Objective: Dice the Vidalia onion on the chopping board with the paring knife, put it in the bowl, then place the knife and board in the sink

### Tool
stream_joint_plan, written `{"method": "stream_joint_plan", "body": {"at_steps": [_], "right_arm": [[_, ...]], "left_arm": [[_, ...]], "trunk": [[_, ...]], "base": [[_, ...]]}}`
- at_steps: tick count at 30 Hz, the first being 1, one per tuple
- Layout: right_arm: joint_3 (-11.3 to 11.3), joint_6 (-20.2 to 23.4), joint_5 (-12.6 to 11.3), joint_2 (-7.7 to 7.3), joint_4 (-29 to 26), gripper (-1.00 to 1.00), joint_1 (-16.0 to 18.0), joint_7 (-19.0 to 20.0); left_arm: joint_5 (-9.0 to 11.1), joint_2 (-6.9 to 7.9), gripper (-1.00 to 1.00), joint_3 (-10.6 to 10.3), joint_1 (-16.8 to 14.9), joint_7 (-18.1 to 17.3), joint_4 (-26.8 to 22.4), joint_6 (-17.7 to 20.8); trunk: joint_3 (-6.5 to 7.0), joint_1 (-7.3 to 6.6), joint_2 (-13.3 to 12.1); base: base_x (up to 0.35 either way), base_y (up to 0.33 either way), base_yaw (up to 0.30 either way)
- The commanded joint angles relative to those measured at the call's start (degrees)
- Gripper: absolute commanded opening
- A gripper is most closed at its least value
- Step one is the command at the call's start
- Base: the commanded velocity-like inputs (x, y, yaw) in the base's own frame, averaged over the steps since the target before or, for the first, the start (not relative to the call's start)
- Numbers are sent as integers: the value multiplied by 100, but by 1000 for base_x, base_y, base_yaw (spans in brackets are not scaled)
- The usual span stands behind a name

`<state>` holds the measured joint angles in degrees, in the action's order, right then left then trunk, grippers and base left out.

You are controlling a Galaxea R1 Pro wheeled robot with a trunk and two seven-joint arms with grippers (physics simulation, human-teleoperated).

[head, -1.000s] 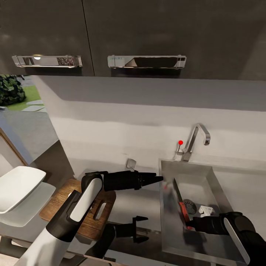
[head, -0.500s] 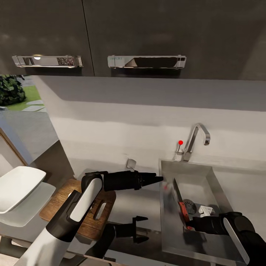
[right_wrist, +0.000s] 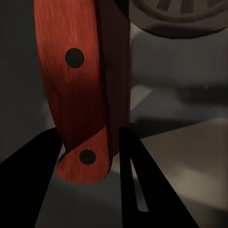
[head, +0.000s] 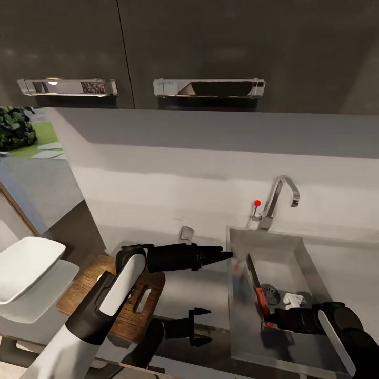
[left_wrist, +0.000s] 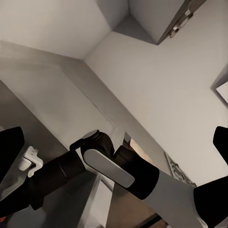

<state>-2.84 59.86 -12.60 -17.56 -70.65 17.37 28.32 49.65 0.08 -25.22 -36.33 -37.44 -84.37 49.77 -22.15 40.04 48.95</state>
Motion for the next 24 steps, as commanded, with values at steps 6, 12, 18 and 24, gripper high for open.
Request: {"method": "stream_joint_plan", "body": {"at_steps": [6, 12, 18, 24], "right_arm": [[-15, 14, 360, -2, 535, -100, 3, 7], [-27, 14, 367, -2, 466, -100, 3, 27], [-48, 14, 362, -2, 89, -100, 3, 50], [-50, 14, 351, -2, -62, -100, 3, 54]], "left_arm": [[19, 1, 100, -1, -5, 0, 0, 33], [19, 1, 100, -1, -5, 0, 0, 33], [19, 1, 100, -1, -5, 0, 0, 33], [19, 1, 100, -1, -5, 0, 0, 33]], "trunk": [[-7, 2, 4], [-7, 2, 4], [-7, 2, 4], [-7, 2, 4]], "base": [[0, 0, 0], [0, 0, 0], [0, 0, 0], [0, 0, 0]]}}
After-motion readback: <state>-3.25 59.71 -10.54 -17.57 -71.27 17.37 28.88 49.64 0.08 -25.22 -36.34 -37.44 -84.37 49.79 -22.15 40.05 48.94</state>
